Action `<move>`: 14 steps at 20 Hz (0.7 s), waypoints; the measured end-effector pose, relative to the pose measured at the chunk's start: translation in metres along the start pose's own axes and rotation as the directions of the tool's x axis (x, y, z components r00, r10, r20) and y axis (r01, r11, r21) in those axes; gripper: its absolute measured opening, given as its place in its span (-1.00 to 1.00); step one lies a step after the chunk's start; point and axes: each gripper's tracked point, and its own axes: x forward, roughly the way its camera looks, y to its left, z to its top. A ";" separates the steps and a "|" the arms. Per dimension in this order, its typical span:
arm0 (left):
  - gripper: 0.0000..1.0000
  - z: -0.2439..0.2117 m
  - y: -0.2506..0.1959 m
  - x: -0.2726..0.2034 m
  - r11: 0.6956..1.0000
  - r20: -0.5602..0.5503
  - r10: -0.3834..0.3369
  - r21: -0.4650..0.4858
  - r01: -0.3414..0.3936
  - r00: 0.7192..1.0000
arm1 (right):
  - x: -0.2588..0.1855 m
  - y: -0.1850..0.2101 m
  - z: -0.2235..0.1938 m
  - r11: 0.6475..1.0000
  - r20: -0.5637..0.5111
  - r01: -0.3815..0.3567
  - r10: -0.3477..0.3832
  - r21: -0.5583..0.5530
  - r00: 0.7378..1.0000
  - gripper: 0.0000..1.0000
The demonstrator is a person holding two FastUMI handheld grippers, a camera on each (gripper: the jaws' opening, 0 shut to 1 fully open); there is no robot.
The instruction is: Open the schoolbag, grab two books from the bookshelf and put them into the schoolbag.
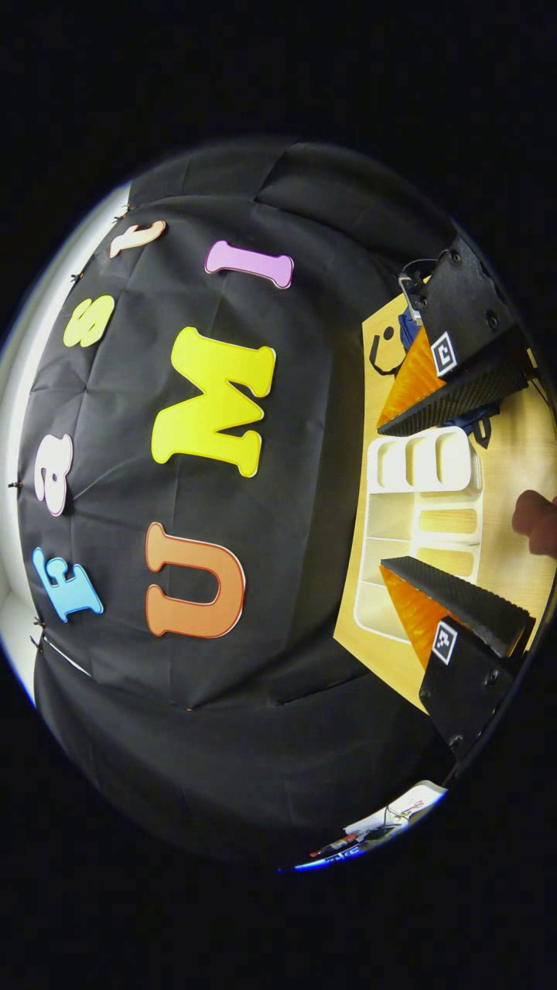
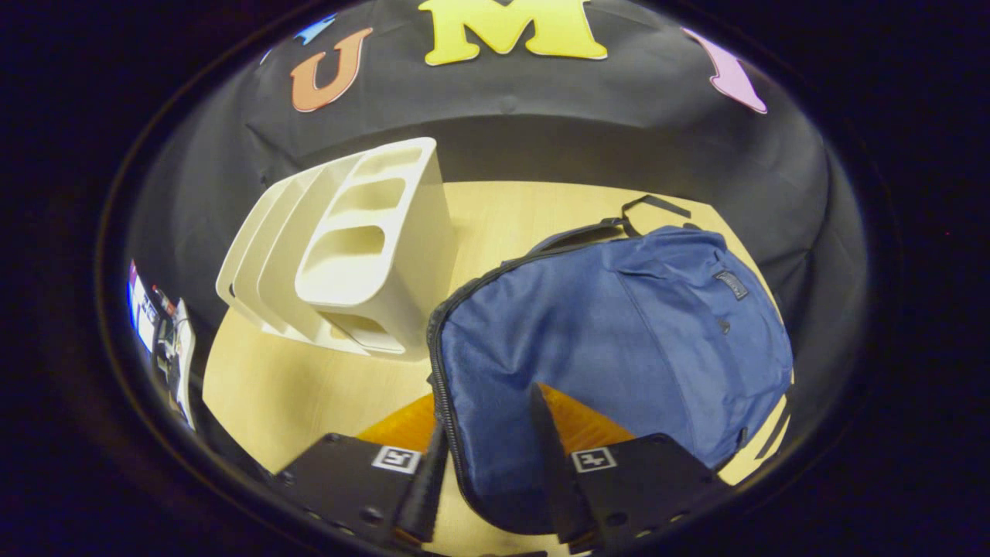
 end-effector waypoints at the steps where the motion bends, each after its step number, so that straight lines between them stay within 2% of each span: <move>1: 0.96 0.000 0.002 0.000 1.000 0.002 0.002 -0.001 -0.002 1.000 | -0.001 0.005 -0.001 1.000 -0.002 -0.014 0.014 0.004 1.000 0.31; 3: 0.96 0.002 0.003 -0.002 1.000 0.008 0.005 -0.006 -0.005 1.000 | -0.004 0.019 -0.004 0.998 -0.011 -0.059 0.059 0.026 0.998 0.70; 5: 0.96 0.007 0.005 -0.003 1.000 0.022 0.010 -0.005 -0.010 1.000 | -0.011 0.028 0.000 0.996 0.003 -0.083 0.083 0.035 0.997 0.94; 6: 0.96 0.010 0.006 -0.003 1.000 0.033 0.010 0.000 -0.010 0.999 | -0.017 0.030 0.005 0.996 0.022 -0.082 0.081 0.029 0.996 0.89; 9: 0.96 0.026 0.005 -0.003 1.000 0.084 0.018 0.024 -0.020 0.996 | -0.050 0.029 0.043 0.998 0.155 -0.068 0.066 0.004 0.986 0.94; 11: 0.96 0.042 0.005 -0.004 0.998 0.129 0.019 0.054 -0.026 0.992 | -0.080 0.025 0.084 0.999 0.282 -0.039 0.043 -0.017 0.958 0.94; 12: 0.96 0.052 0.004 -0.002 0.997 0.152 0.014 0.067 -0.025 0.988 | -0.098 0.023 0.107 1.000 0.348 -0.017 0.025 -0.026 0.937 0.87; 13: 0.96 0.061 0.001 -0.003 0.997 0.174 0.008 0.075 -0.021 0.985 | -0.119 0.019 0.129 0.999 0.418 0.010 0.006 -0.036 0.909 0.94; 14: 0.96 0.069 -0.002 -0.004 0.997 0.194 0.002 0.077 -0.017 0.981 | -0.137 0.017 0.146 0.999 0.474 0.033 -0.010 -0.041 0.880 0.93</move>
